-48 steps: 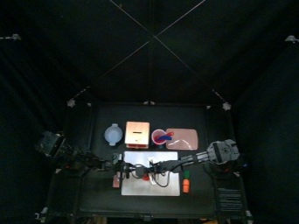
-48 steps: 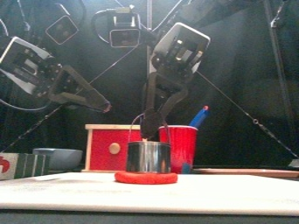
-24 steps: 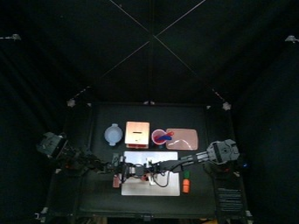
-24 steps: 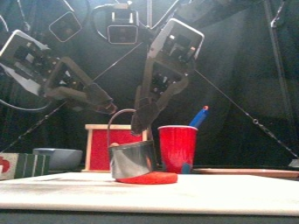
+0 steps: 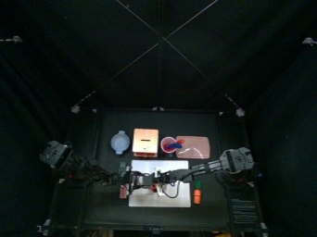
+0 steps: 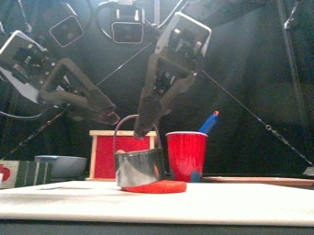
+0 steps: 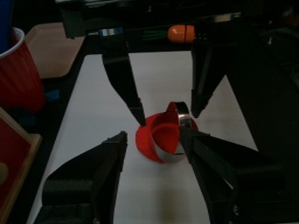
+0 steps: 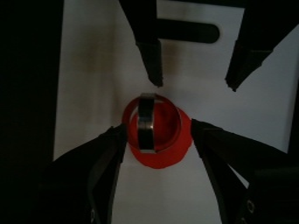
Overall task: Get the cutter from the drawer then cut the dough then place the extra dough in the bowl
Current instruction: Cut the dough
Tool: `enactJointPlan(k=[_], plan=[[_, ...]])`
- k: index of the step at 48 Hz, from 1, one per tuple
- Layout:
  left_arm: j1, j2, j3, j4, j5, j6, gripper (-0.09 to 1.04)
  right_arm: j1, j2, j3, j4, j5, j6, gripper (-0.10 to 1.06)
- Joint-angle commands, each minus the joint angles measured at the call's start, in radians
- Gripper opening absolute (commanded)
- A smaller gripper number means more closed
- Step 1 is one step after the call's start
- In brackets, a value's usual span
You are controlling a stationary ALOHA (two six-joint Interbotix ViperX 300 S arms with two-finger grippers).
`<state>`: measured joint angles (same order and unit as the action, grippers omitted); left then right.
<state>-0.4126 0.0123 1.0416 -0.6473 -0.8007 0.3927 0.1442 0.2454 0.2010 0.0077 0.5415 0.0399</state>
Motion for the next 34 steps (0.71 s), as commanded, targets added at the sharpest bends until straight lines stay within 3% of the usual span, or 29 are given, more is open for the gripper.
enactJointPlan(k=[1, 7, 18, 34], plan=[[0.003, -0.017, 0.006, -0.009, -0.034, 0.003, 0.87, -0.002, -0.021, -0.028, -0.002, -0.002, -0.003, 0.90], [0.008, -0.025, 0.026, -0.009, -0.040, 0.003, 0.87, 0.000, -0.021, -0.028, 0.000, 0.002, -0.002, 0.87], [0.011, -0.026, 0.037, -0.020, -0.041, 0.003, 0.87, 0.000, -0.005, -0.028, 0.000, 0.003, -0.003, 0.69], [0.012, -0.031, 0.043, -0.021, -0.041, 0.003, 0.87, 0.002, -0.015, -0.044, -0.002, 0.048, -0.005, 0.52]])
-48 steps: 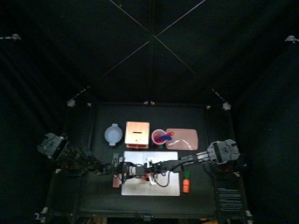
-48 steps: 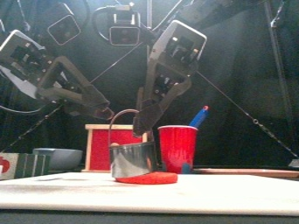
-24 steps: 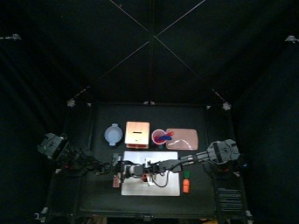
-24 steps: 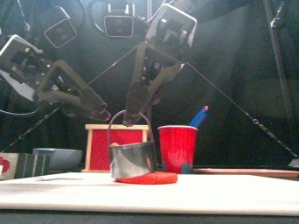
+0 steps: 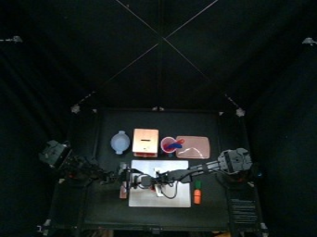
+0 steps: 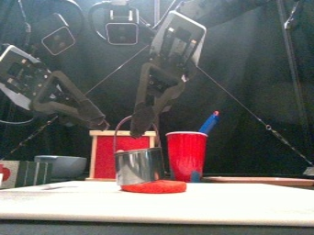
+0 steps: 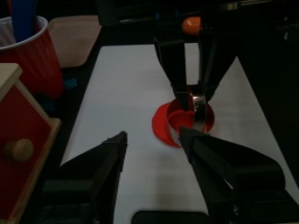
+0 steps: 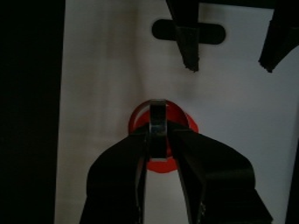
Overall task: Get the cutter from the drawer then cut the dough then place the extra dough in the bowl
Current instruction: Cut the dough
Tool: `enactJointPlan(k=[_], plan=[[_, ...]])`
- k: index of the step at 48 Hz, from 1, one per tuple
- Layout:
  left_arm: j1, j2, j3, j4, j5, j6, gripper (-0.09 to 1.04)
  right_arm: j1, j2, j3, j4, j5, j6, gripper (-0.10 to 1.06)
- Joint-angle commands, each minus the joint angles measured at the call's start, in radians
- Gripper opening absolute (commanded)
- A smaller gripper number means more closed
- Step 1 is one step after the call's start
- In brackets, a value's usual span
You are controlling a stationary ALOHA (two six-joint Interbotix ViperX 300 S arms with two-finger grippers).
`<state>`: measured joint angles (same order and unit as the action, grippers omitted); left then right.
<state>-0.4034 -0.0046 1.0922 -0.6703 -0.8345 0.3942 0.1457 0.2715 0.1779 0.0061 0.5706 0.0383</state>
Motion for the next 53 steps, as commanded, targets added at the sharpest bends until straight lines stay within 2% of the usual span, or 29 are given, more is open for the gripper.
enactJointPlan(k=[1, 9, 21, 53], plan=[[0.002, -0.014, -0.008, 0.000, -0.008, 0.002, 0.87, 0.000, -0.043, -0.020, -0.002, 0.025, -0.003, 0.50], [0.002, -0.014, -0.008, 0.000, -0.006, 0.002, 0.87, 0.008, -0.060, -0.002, -0.002, 0.055, -0.005, 0.42], [0.003, -0.014, -0.008, 0.002, -0.006, 0.002, 0.87, 0.000, -0.091, 0.028, -0.043, 0.055, -0.002, 0.42], [0.006, -0.012, -0.011, 0.002, -0.003, 0.005, 0.87, 0.000, -0.101, 0.041, -0.028, 0.031, -0.002, 0.42]])
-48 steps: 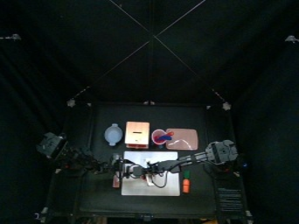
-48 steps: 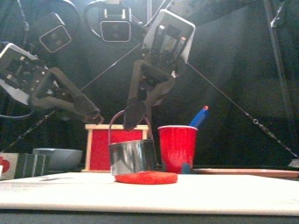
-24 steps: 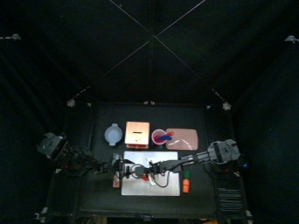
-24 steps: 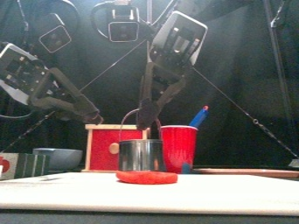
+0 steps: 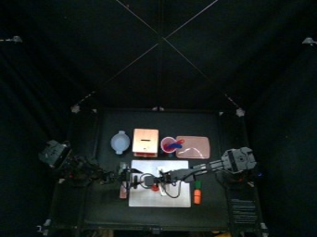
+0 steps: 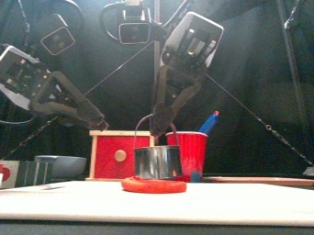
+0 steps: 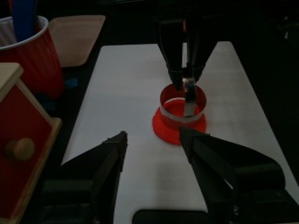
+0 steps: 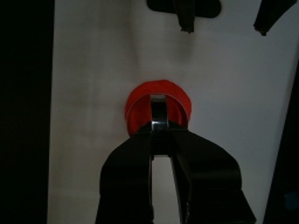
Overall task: Get the cutter from the drawer then cut the dough then place the extra dough in the bowl
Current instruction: Cut the dough
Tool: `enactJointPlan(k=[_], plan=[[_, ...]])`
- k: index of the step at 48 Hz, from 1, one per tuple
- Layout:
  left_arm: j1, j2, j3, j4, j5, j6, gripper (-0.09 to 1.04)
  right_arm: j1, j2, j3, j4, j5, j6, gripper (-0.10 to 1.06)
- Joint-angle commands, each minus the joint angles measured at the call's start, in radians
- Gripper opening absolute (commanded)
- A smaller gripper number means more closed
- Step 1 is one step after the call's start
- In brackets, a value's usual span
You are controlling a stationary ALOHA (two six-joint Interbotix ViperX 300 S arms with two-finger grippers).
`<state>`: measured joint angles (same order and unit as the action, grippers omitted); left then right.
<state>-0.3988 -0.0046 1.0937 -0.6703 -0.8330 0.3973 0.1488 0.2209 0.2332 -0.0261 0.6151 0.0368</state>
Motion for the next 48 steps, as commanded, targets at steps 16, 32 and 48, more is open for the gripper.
enactJointPlan(k=[16, 32, 48], plan=[[0.006, -0.005, -0.015, 0.002, -0.002, 0.000, 0.87, -0.003, -0.054, -0.015, 0.017, -0.034, -0.002, 0.42], [0.005, -0.005, -0.014, 0.002, 0.002, -0.003, 0.87, -0.005, -0.055, 0.006, 0.011, -0.061, -0.002, 0.42], [0.008, -0.003, -0.015, 0.002, 0.000, -0.003, 0.87, -0.011, -0.057, 0.032, 0.009, -0.100, -0.003, 0.42]])
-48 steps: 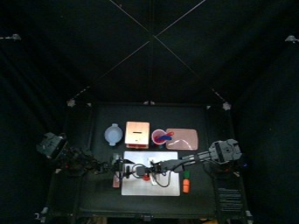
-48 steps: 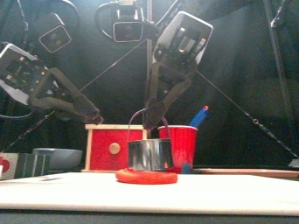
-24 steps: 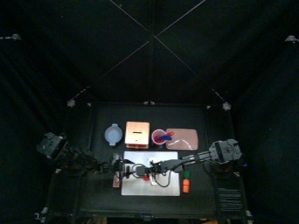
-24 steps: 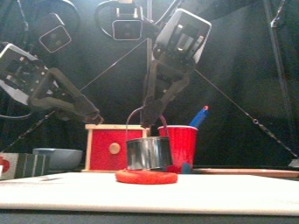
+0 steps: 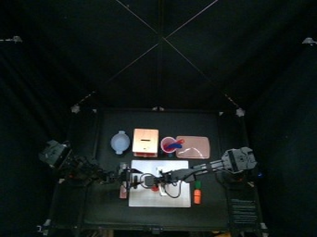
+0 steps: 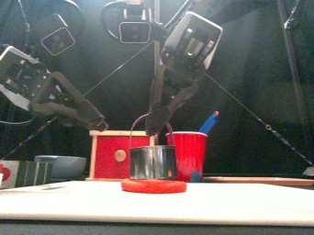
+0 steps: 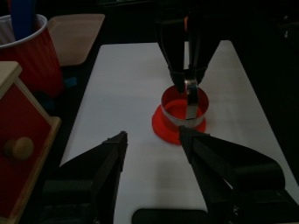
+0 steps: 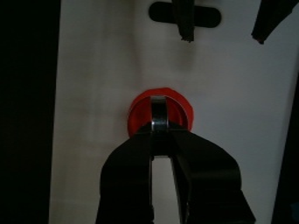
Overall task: Get the cutter from the drawer then cut the dough then place the extra dough in the bowl
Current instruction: Cut the dough
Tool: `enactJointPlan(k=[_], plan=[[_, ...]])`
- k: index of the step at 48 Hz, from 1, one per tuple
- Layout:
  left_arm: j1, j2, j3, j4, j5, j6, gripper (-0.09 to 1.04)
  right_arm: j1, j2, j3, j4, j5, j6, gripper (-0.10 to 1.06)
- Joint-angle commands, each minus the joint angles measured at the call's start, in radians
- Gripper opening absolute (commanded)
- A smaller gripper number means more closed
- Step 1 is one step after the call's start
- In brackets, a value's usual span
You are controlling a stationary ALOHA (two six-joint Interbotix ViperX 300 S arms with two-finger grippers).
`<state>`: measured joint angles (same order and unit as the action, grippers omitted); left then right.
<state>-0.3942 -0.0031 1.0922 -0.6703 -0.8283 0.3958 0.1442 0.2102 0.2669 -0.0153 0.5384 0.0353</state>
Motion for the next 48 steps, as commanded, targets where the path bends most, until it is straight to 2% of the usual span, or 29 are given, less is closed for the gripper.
enactJointPlan(k=[1, 11, 16, 20, 27, 33, 40, 44, 48], plan=[[0.003, -0.005, -0.014, 0.002, -0.003, -0.002, 0.87, -0.006, -0.046, 0.002, -0.003, -0.023, -0.002, 0.42], [0.003, -0.005, -0.017, 0.003, -0.003, 0.002, 0.87, -0.006, -0.043, 0.018, -0.009, -0.026, -0.002, 0.44], [0.003, -0.005, -0.021, 0.005, -0.003, 0.003, 0.87, -0.006, -0.044, 0.026, -0.023, -0.026, 0.000, 0.49], [0.003, -0.005, -0.029, 0.020, -0.003, 0.005, 0.87, -0.006, -0.046, 0.032, -0.031, -0.028, 0.000, 0.57], [0.003, -0.003, -0.049, 0.063, -0.003, 0.003, 0.87, -0.006, -0.058, 0.038, -0.031, -0.043, 0.000, 0.78], [0.003, 0.015, -0.077, 0.098, -0.005, -0.005, 0.87, 0.000, -0.080, 0.040, -0.041, -0.080, 0.000, 0.90], [-0.009, 0.071, -0.123, 0.097, -0.005, -0.006, 0.87, 0.002, -0.114, 0.058, -0.057, -0.124, 0.000, 0.91], [-0.031, 0.114, -0.153, 0.089, -0.009, -0.005, 0.88, 0.002, -0.138, 0.103, -0.078, -0.156, -0.015, 0.92], [-0.043, 0.155, -0.179, 0.069, -0.026, -0.002, 0.89, 0.002, -0.161, 0.160, -0.106, -0.224, -0.008, 0.92]])
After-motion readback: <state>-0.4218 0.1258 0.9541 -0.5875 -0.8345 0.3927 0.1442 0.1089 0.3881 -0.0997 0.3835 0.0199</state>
